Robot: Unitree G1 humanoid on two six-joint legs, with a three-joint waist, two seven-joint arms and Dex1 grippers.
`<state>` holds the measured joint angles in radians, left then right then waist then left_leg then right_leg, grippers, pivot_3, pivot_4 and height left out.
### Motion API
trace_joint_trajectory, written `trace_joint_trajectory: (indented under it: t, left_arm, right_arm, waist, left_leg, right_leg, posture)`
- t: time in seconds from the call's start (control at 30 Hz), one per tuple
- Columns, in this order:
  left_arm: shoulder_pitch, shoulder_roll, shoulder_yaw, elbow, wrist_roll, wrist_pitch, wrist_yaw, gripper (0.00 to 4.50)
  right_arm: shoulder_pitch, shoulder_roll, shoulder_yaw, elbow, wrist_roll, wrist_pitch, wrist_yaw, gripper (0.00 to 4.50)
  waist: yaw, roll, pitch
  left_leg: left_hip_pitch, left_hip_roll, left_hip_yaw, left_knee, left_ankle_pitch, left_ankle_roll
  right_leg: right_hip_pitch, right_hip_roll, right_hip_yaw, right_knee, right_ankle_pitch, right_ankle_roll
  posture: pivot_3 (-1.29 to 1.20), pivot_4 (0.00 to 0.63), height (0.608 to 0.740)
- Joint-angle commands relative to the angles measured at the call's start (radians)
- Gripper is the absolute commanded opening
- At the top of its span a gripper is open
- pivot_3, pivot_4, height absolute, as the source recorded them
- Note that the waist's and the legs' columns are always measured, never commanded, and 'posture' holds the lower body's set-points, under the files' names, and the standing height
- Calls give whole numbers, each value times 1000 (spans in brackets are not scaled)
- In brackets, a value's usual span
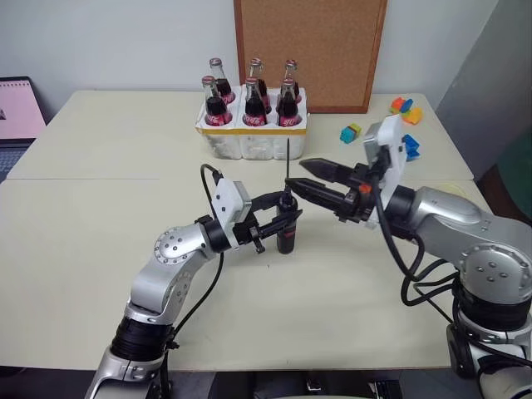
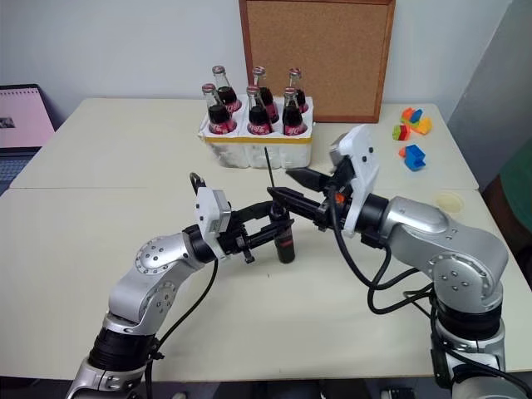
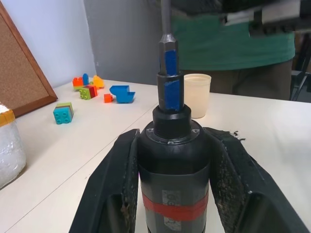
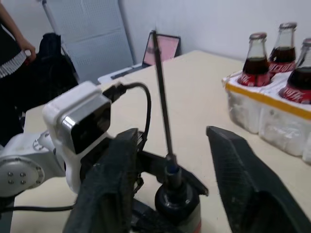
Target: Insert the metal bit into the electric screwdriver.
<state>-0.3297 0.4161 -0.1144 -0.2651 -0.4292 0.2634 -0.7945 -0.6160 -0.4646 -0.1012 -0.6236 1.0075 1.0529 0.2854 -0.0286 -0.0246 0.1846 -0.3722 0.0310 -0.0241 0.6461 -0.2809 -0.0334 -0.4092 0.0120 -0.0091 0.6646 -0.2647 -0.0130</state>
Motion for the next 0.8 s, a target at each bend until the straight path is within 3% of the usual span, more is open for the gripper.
trace_joint_trajectory:
  t: [0.03, 0.23, 0.37, 0.43, 0.6, 0.8]
  left_arm:
    - [-50, 50, -3, 36, 95, -13, 15, 1643]
    - [-335, 183, -41, 266, 272, -54, -3, 1641]
    - [-475, 260, -156, 448, 446, -152, -77, 1638]
    - [-527, 270, -225, 555, 532, -240, -115, 1638]
    - [-608, 201, -362, 782, 649, -410, -194, 1638]
    - [-677, 101, -432, 994, 745, -511, -236, 1637]
  right_arm:
    - [-21, -41, -71, -19, 38, -22, -7, 3386]
    - [38, -217, -124, -49, -11, -41, 75, 4500]
    - [67, -321, -145, -71, -37, -72, 147, 4500]
    - [86, -388, -144, -94, -55, -88, 206, 4500]
    - [158, -553, -86, -166, -153, -105, 295, 4500]
    - [217, -614, -15, -192, -237, -144, 348, 4500]
  waist:
    - [1, 0, 0]
    - [0, -1, 1]
    - [-3, 1, 2]
    - [5, 1, 2]
    - [17, 1, 2]
    - [16, 1, 2]
  left_leg:
    - [0, 0, 0, 0, 0, 0]
    - [-1, -1, -1, 1, 0, 0]
    - [-3, 0, 0, 0, 0, 1]
    - [-12, -1, 0, 1, 1, 1]
    - [-16, -3, 3, 1, 0, 1]
    - [-14, -4, 4, 2, 0, 2]
  right_leg:
    - [0, 0, 0, 0, 0, 0]
    - [-1, 1, -2, 1, 1, 0]
    - [-3, 3, 0, 0, 1, -2]
    - [-11, 4, -1, 1, 1, -2]
    - [-12, 1, 0, -2, 2, -3]
    - [-11, 1, 0, -1, 0, 1]
  posture:
    - [0, 150, 740]
    - [0, 150, 740]
    - [0, 150, 740]
    - [0, 150, 740]
    - [0, 150, 740]
    - [0, 150, 740]
